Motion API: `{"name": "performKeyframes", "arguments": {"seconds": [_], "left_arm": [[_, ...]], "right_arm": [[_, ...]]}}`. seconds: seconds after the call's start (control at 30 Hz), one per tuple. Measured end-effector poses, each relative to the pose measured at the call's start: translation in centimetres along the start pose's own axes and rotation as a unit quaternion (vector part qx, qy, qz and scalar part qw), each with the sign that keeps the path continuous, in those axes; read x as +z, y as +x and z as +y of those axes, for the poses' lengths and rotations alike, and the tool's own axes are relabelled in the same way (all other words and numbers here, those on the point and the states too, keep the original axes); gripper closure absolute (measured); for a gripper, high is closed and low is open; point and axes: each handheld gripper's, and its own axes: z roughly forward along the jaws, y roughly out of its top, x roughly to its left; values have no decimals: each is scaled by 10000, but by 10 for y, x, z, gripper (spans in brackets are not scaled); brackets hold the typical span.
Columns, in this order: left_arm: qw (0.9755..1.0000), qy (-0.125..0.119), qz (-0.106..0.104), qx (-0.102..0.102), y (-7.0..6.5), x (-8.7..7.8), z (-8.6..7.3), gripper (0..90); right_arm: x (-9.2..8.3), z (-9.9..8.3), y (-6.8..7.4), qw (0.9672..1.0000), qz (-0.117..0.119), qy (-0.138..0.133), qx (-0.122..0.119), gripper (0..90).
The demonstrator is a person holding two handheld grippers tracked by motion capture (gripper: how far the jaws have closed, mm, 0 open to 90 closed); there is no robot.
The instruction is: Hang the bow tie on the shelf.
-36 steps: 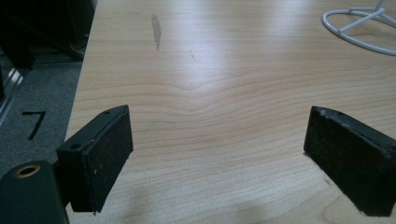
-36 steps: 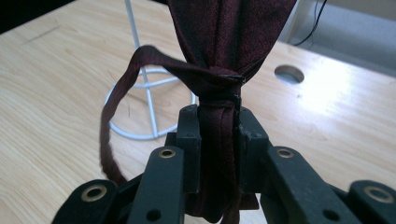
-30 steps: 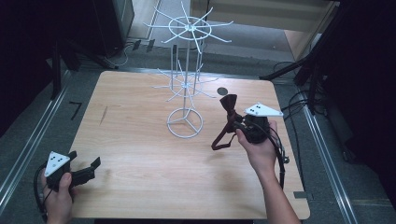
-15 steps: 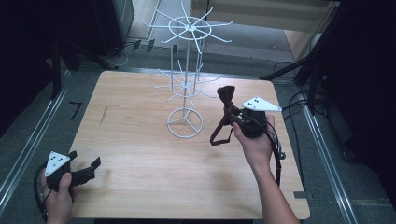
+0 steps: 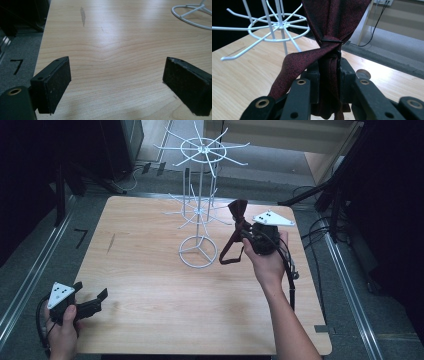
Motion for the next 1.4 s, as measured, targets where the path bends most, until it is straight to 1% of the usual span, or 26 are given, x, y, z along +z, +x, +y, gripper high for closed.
{"name": "performKeyframes", "arguments": {"seconds": [0.13, 0.3, 0.6, 0.93, 1.23, 1.4], "left_arm": [[10000, 1, -6, 0, 0, 0, 0, 88], [10000, 6, -8, -1, 0, 0, 0, 88], [10000, 1, -13, 4, 0, 0, 0, 88], [10000, 2, -7, 12, 0, 0, 0, 88], [10000, -2, -12, 11, 0, 0, 0, 88], [10000, -4, -16, 10, 0, 0, 0, 89]], "right_arm": [[7, 7, -1, 10000, -94, -5, -5, 764], [12, 12, -2, 9999, -150, 3, 6, 764], [25, 17, -2, 9997, -241, 58, 34, 763], [41, 13, -5, 9995, -228, 139, 163, 761], [51, 9, -7, 9992, -183, 248, 258, 760], [56, 5, -8, 9989, -71, 241, 393, 758]]}}
